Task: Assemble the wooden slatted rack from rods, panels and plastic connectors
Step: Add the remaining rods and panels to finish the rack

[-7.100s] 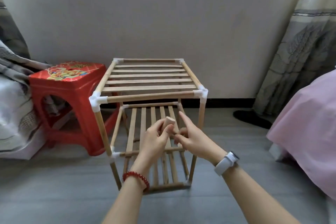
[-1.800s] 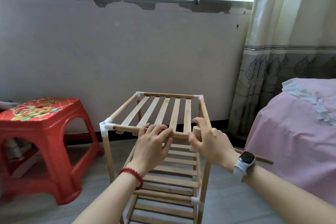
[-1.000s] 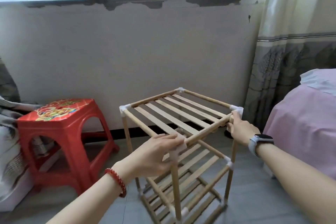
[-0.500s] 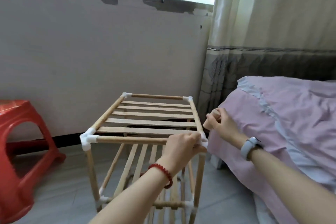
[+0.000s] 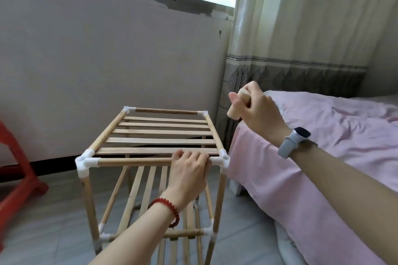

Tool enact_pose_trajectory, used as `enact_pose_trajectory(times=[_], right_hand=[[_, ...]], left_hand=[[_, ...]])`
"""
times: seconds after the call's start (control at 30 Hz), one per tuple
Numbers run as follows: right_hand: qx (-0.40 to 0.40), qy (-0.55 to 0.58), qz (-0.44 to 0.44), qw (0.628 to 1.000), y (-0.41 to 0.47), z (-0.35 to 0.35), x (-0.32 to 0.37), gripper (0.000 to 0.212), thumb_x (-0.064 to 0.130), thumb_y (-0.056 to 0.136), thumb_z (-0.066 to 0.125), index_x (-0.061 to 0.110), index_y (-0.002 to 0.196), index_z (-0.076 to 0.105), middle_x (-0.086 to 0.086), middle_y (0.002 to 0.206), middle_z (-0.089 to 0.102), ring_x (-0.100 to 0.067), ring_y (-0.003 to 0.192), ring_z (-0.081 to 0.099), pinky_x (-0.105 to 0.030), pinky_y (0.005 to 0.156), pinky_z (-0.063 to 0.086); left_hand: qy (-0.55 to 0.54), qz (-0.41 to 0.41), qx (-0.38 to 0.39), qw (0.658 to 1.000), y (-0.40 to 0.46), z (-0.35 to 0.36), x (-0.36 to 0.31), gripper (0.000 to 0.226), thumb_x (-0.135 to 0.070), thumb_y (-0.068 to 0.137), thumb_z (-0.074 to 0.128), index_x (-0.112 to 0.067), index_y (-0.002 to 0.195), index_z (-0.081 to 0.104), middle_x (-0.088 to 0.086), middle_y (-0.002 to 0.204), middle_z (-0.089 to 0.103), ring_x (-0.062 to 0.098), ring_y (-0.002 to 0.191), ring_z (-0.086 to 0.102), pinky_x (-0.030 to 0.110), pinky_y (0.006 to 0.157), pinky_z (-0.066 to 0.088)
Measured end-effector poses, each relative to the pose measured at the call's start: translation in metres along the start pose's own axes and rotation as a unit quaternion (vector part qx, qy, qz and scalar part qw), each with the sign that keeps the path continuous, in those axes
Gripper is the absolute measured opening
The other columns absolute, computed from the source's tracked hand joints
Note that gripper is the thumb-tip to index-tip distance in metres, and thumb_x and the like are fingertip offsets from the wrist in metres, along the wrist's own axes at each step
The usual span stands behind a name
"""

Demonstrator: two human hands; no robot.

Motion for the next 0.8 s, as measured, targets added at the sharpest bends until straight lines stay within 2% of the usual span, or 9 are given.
enact_pose_trajectory(times=[0.17,0.27,0.37,0.4,0.5,0.53,0.7,0.73,0.8], right_hand=[[0.198,-0.164,-0.022,0.966,-0.034,0.044,0.000,0.029,0.040,0.096,0.040,0.012,0.104,0.040,-0.004,0.081,0.062,-0.036,0.086,0.062,-0.036,0.069,0.043],[0.038,-0.091,-0.043,0.994,-0.001,0.009,0.011,0.032,0.043,0.095,0.038,0.012,0.104,0.040,-0.005,0.080,0.068,-0.036,0.080,0.063,-0.040,0.074,0.048],[-0.157,-0.024,-0.039,0.987,0.003,-0.014,0.009,0.033,0.041,0.094,0.038,0.011,0.106,0.045,0.010,0.064,0.055,-0.027,0.062,0.055,-0.029,0.061,0.036],[-0.135,-0.038,-0.015,0.990,-0.011,-0.003,0.002,0.030,0.037,0.095,0.039,0.011,0.108,0.046,0.007,0.067,0.054,-0.027,0.064,0.056,-0.028,0.060,0.034],[0.134,-0.210,-0.013,0.968,-0.079,0.055,-0.022,0.027,0.034,0.098,0.038,0.012,0.111,0.046,-0.003,0.074,0.056,-0.028,0.073,0.063,-0.028,0.060,0.039],[0.151,-0.220,-0.021,0.964,-0.080,0.055,-0.030,0.027,0.036,0.097,0.038,0.013,0.109,0.046,-0.004,0.073,0.058,-0.027,0.071,0.063,-0.030,0.060,0.043],[-0.113,-0.003,0.009,0.993,-0.004,-0.001,-0.029,0.024,0.039,0.095,0.043,0.015,0.096,0.042,0.011,0.062,0.055,-0.023,0.059,0.051,-0.029,0.054,0.032],[-0.118,0.009,0.029,0.993,-0.007,0.003,-0.030,0.024,0.038,0.096,0.042,0.014,0.096,0.041,0.006,0.067,0.058,-0.025,0.063,0.053,-0.030,0.056,0.035],[0.053,-0.094,0.059,0.992,-0.041,0.044,-0.037,0.021,0.032,0.097,0.039,0.011,0.096,0.041,-0.011,0.084,0.065,-0.033,0.078,0.060,-0.032,0.064,0.042]], left_hand=[[0.006,-0.008,0.010,1.000,-0.001,-0.001,0.004,0.006,-0.026,0.077,0.074,-0.027,0.078,0.069,-0.009,0.064,0.063,0.014,0.056,0.058,0.032,0.061,0.042],[0.008,-0.016,0.011,1.000,0.003,0.001,0.002,0.009,-0.026,0.074,0.076,-0.028,0.074,0.068,-0.009,0.060,0.060,0.014,0.053,0.055,0.032,0.058,0.042],[0.012,-0.023,0.012,1.000,0.003,0.002,-0.001,0.010,-0.026,0.073,0.077,-0.029,0.072,0.067,-0.009,0.058,0.059,0.013,0.053,0.055,0.032,0.058,0.044],[0.013,-0.023,0.010,1.000,0.004,0.002,0.000,0.011,-0.025,0.072,0.077,-0.029,0.071,0.067,-0.010,0.058,0.059,0.013,0.052,0.055,0.032,0.057,0.044],[-0.009,-0.032,0.021,0.999,0.001,0.003,0.004,0.009,-0.024,0.076,0.074,-0.030,0.074,0.067,-0.011,0.062,0.060,0.013,0.055,0.056,0.032,0.060,0.042],[-0.017,-0.032,0.019,0.999,-0.001,0.004,0.004,0.007,-0.024,0.079,0.072,-0.029,0.076,0.068,-0.011,0.064,0.061,0.013,0.057,0.056,0.031,0.061,0.041],[-0.026,-0.045,0.022,0.998,0.002,0.009,0.005,0.013,-0.027,0.090,0.056,-0.028,0.090,0.069,-0.009,0.079,0.067,0.015,0.071,0.060,0.033,0.072,0.038],[-0.031,-0.048,0.032,0.998,0.002,0.009,0.004,0.015,-0.027,0.092,0.054,-0.028,0.093,0.069,-0.009,0.082,0.067,0.015,0.074,0.060,0.033,0.074,0.037],[-0.043,-0.052,0.047,0.997,0.001,0.011,0.007,0.020,-0.029,0.095,0.047,-0.029,0.099,0.066,-0.010,0.090,0.066,0.014,0.081,0.059,0.031,0.077,0.032]])
Point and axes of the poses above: each hand's wrist, its own y-axis towards the middle knuckle, its own z-axis out of the palm, x = y × z, the point moved 4 cm from there along y, towards the middle knuckle
